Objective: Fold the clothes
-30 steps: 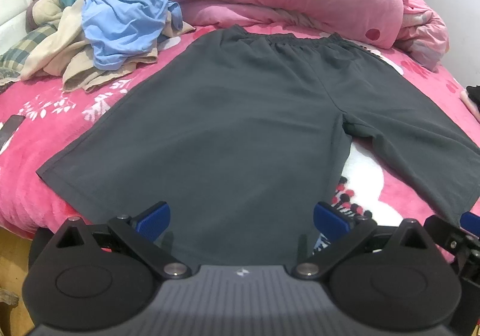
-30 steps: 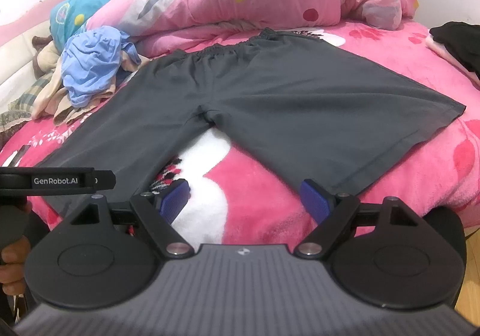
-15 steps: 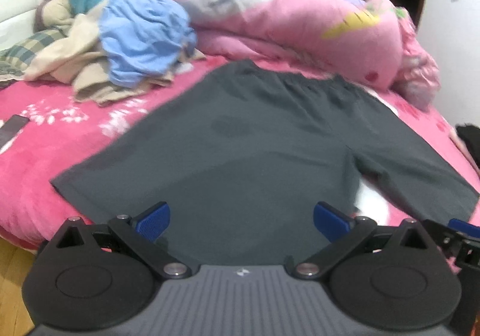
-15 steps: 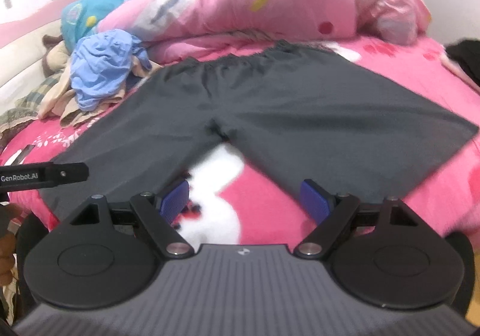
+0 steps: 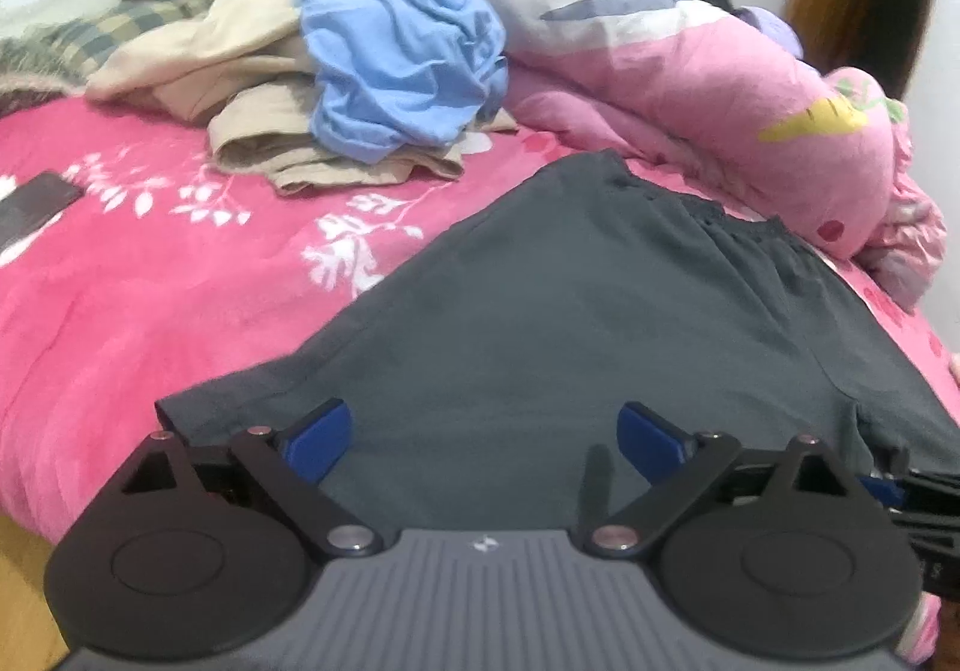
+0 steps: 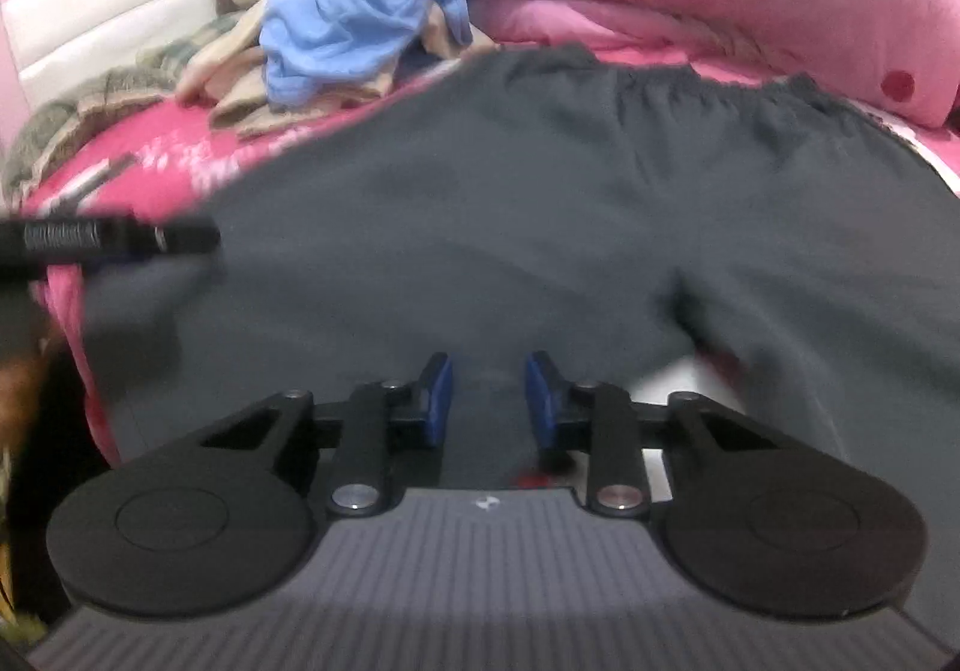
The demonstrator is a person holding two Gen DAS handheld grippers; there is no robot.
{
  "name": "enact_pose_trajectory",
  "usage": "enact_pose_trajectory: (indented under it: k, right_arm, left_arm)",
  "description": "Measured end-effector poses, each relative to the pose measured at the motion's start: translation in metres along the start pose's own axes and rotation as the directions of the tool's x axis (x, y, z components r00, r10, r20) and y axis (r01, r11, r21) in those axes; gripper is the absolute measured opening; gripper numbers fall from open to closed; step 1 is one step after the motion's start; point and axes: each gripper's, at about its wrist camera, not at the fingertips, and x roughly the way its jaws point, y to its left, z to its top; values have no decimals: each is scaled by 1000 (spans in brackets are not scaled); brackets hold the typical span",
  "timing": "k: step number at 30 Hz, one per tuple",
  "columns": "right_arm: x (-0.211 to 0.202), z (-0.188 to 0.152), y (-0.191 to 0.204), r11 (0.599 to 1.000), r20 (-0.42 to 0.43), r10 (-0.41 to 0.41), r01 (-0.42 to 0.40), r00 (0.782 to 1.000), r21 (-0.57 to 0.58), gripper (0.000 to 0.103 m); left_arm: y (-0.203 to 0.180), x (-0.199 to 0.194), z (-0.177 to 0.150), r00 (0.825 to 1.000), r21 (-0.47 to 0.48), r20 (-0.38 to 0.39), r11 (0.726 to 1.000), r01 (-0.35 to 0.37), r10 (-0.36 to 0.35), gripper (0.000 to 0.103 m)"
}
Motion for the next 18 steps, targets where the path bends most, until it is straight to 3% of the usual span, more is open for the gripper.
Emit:
enact_pose_trajectory:
  k: [7,12,14,17,18]
  right_arm:
    - [-43,-8,-31,997,-116,31,-24,993,67,26]
    - [-40,65,-69,999,-8,28,-28,1000,21,26]
    - [-35,99,-86,1000,49,25,-25,998,-4,26]
    - [6,125,-103,994,31,36,-32,999,-106,26]
    - [21,133,-108,989,21,39,-36,999,-141,26]
  left_arm:
    - [0,-3,14,1000,61,-11,998,26,-25,97]
    - [-11,3,73,994,112,34,988,103,-107,99]
    - [-28,22,109,993,167,58,981,95,-106,101]
    - [-62,61,152,983,271,171,962,17,-66,103]
    - [-72,82,166,986,293,157,956,4,-52,103]
